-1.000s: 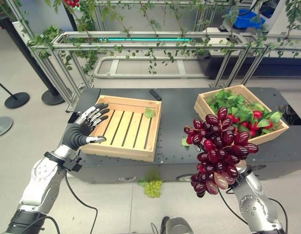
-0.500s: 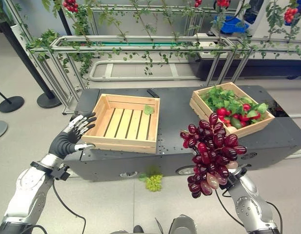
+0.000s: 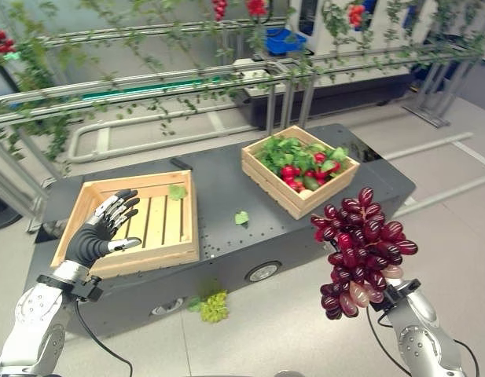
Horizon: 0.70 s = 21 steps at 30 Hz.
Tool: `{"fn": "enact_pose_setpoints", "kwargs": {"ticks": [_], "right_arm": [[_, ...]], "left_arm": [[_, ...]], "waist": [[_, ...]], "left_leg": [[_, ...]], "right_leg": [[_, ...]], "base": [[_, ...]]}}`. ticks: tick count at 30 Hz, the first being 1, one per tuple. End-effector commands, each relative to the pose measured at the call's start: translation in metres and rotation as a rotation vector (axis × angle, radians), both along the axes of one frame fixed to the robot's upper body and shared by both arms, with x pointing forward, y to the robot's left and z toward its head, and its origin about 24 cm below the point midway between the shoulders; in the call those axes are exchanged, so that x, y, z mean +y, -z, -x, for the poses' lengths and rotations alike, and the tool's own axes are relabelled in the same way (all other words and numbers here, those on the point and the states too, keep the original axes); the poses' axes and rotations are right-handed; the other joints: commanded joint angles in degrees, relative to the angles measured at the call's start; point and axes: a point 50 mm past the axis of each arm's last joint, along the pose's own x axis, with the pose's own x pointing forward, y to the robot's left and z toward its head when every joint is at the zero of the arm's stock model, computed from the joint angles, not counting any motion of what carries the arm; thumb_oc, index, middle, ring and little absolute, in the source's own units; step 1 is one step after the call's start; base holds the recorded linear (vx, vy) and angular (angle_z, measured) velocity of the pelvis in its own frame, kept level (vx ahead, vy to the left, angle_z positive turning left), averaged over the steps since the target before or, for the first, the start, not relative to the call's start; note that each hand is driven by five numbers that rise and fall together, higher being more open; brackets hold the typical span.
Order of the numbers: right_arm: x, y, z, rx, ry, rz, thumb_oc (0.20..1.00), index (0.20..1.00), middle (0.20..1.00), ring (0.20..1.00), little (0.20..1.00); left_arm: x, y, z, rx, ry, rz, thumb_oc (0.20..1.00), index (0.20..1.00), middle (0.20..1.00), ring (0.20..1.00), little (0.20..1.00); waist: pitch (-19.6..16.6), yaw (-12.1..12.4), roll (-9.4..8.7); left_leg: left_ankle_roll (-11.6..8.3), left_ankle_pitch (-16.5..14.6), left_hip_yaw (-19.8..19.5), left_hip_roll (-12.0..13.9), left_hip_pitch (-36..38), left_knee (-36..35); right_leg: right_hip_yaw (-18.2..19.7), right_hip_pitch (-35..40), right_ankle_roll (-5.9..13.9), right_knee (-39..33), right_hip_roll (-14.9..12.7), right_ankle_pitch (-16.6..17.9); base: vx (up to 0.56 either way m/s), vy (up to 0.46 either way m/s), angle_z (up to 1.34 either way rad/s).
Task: Pick up the fruits from the basket on one side to the basket on the other side
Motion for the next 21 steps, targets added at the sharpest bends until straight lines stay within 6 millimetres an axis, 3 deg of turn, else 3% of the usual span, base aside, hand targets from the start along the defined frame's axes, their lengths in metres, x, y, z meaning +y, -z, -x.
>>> {"fn": "enact_pose_setpoints", "kwargs": {"ticks": [1,4,6,8,9,10,13,15,16,17,18,19,20,21], "right_arm": [[-0.014,-0.039,-0.01,-0.219,0.081,0.018,0.2,0.2,0.2,0.2,0.2],[-0.026,-0.046,-0.011,-0.255,0.154,0.031,0.2,0.2,0.2,0.2,0.2],[-0.03,-0.052,-0.013,-0.284,0.186,0.02,0.2,0.2,0.2,0.2,0.2],[-0.03,-0.059,-0.016,-0.311,0.193,0.036,0.2,0.2,0.2,0.2,0.2],[-0.03,-0.061,-0.018,-0.321,0.201,0.037,0.2,0.2,0.2,0.2,0.2],[-0.033,-0.061,-0.017,-0.318,0.214,0.032,0.2,0.2,0.2,0.2,0.2],[-0.043,-0.057,-0.009,-0.309,0.269,0.035,0.2,0.2,0.2,0.2,0.2],[-0.045,-0.057,-0.008,-0.314,0.279,0.034,0.2,0.2,0.2,0.2,0.2],[-0.049,-0.061,-0.005,-0.333,0.301,0.043,0.2,0.2,0.2,0.2,0.2],[-0.049,-0.061,-0.005,-0.334,0.302,0.042,0.2,0.2,0.2,0.2,0.2],[-0.049,-0.062,-0.005,-0.343,0.309,0.032,0.2,0.2,0.2,0.2,0.2],[-0.049,-0.062,-0.005,-0.343,0.31,0.032,0.2,0.2,0.2,0.2,0.2],[-0.05,-0.063,-0.005,-0.353,0.328,0.026,0.2,0.2,0.2,0.2,0.2],[-0.05,-0.064,-0.005,-0.363,0.329,0.021,0.2,0.2,0.2,0.2,0.2]], "left_arm": [[-0.006,-0.024,-0.011,-0.142,0.011,-0.017,1.0,1.0,1.0,1.0,1.0],[-0.01,-0.027,-0.016,-0.161,0.013,-0.01,1.0,1.0,1.0,1.0,1.0],[-0.012,-0.032,-0.018,-0.184,0.015,0.0,1.0,1.0,1.0,1.0,1.0],[-0.013,-0.037,-0.02,-0.209,0.013,0.001,1.0,1.0,1.0,1.0,1.0],[-0.013,-0.041,-0.021,-0.224,0.009,0.005,1.0,1.0,1.0,1.0,1.0],[-0.013,-0.042,-0.022,-0.23,0.007,0.014,1.0,1.0,1.0,1.0,1.0],[-0.02,-0.041,-0.027,-0.241,0.005,0.066,1.0,1.0,1.0,1.0,1.0],[-0.021,-0.041,-0.028,-0.244,0.007,0.076,1.0,1.0,1.0,1.0,1.0],[-0.021,-0.044,-0.031,-0.267,-0.008,0.097,1.0,1.0,1.0,1.0,1.0],[-0.021,-0.044,-0.032,-0.268,-0.009,0.097,1.0,1.0,1.0,1.0,1.0],[-0.022,-0.044,-0.034,-0.274,-0.02,0.125,1.0,1.0,1.0,1.0,1.0],[-0.022,-0.044,-0.034,-0.275,-0.02,0.125,1.0,1.0,1.0,1.0,1.0],[-0.021,-0.044,-0.035,-0.281,-0.04,0.159,1.0,1.0,1.0,1.0,1.0],[-0.02,-0.044,-0.036,-0.285,-0.05,0.17,1.0,1.0,1.0,1.0,1.0]], "waist": [[0.0,-1.7,-1.34],[0.7,-3.2,-1.02],[1.8,-4.3,-0.71],[3.1,-3.9,-0.6],[3.5,-3.7,-0.64],[3.7,-4.0,-0.82],[2.7,-7.1,-1.49],[2.6,-7.0,-1.36],[2.3,-8.1,-2.25],[2.5,-7.7,-2.2],[2.6,-7.5,-2.48],[2.7,-7.3,-2.48],[2.6,-7.0,-3.07],[3.1,-6.7,-3.24]], "left_leg": [[0.57,-5.5,1.2,-1.6,2.3,2.7],[0.73,-5.7,3.5,-0.7,2.5,3.0],[0.43,-7.3,4.3,-0.2,3.6,3.0],[0.44,-8.2,7.0,0.4,4.5,3.7],[0.62,-8.7,8.1,0.5,4.5,4.7],[0.77,-9.2,8.2,0.6,4.5,5.6],[0.86,-11.8,8.3,1.1,3.6,10.4],[0.18,-12.5,9.1,2.3,3.1,12.9],[-2.03,-11.8,10.3,4.2,1.7,20.3],[-2.52,-12.0,10.6,5.0,1.5,21.4],[-5.2,-9.2,11.3,7.0,1.4,25.5],[-5.72,-9.1,11.4,7.5,1.4,26.0],[-9.41,-3.1,10.3,10.3,-0.2,32.5],[-11.61,-0.1,8.9,12.5,-1.2,36.7]], "right_leg": [[-0.8,-1.6,2.41,-0.5,-1.3,2.3],[0.2,-4.8,3.04,3.9,-1.6,2.8],[-0.6,-7.4,5.01,7.6,-2.7,3.7],[-7.6,-10.9,6.11,11.2,-6.2,6.6],[-12.4,-11.7,5.87,12.2,-8.3,7.3],[-14.0,-11.6,5.72,12.4,-9.0,7.5],[-11.4,-10.2,3.41,8.9,-7.0,4.8],[-11.1,-9.2,2.44,7.1,-5.9,4.0],[-8.3,-7.0,0.51,3.9,-3.5,2.0],[-8.1,-6.8,0.16,3.6,-3.0,1.9],[-6.4,-4.7,-0.9,1.1,-0.9,0.8],[-6.3,-4.4,-1.16,0.7,-0.5,0.8],[-3.7,-1.4,-2.71,-1.8,2.3,-0.8],[-2.1,0.2,-4.08,-3.0,4.0,-1.4]], "base": [[0.0,-0.043,-0.29],[-0.03,-0.045,-0.31],[-0.01,0.005,-0.53],[-0.03,-0.003,-0.82],[-0.01,-0.072,-1.06],[0.03,-0.116,-1.08],[0.1,-0.179,-0.28],[0.1,-0.193,-0.01],[0.11,-0.228,-0.31],[0.19,-0.337,-0.7],[0.09,-0.176,-0.84],[0.21,-0.339,-0.87],[0.19,-0.33,-0.75],[0.18,-0.331,-0.57]]}}
